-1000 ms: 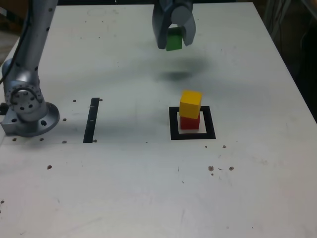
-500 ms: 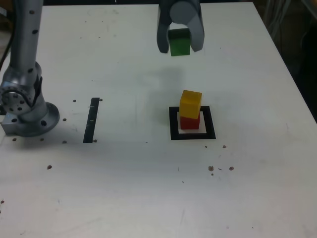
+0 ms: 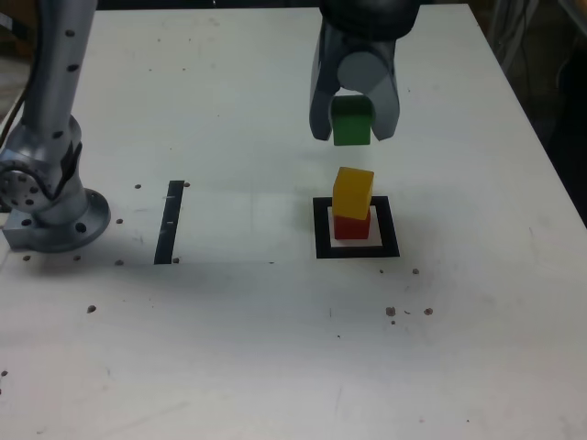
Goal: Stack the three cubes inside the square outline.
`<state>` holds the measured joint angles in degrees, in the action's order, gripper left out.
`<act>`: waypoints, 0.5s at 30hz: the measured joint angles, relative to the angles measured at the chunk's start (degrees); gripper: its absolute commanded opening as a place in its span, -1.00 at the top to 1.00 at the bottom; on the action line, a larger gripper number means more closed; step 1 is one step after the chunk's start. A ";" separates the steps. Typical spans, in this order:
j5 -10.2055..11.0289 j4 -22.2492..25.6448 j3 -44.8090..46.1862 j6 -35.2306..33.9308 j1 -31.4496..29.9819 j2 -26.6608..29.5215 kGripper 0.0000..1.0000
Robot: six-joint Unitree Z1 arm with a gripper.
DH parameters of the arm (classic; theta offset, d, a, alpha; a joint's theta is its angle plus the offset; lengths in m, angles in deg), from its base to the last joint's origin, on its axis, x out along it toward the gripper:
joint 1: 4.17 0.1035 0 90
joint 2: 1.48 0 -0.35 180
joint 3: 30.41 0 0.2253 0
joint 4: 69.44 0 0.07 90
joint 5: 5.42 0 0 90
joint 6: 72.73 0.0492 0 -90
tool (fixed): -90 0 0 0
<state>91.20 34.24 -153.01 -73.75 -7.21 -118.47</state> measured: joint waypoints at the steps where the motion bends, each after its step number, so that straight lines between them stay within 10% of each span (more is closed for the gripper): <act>1: -0.32 -0.09 0.00 -0.08 -0.17 -0.42 0.71; 15: -2.36 0.23 1.39 -1.56 -5.64 -0.90 0.69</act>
<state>88.84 34.47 -151.62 -75.30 -12.84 -119.38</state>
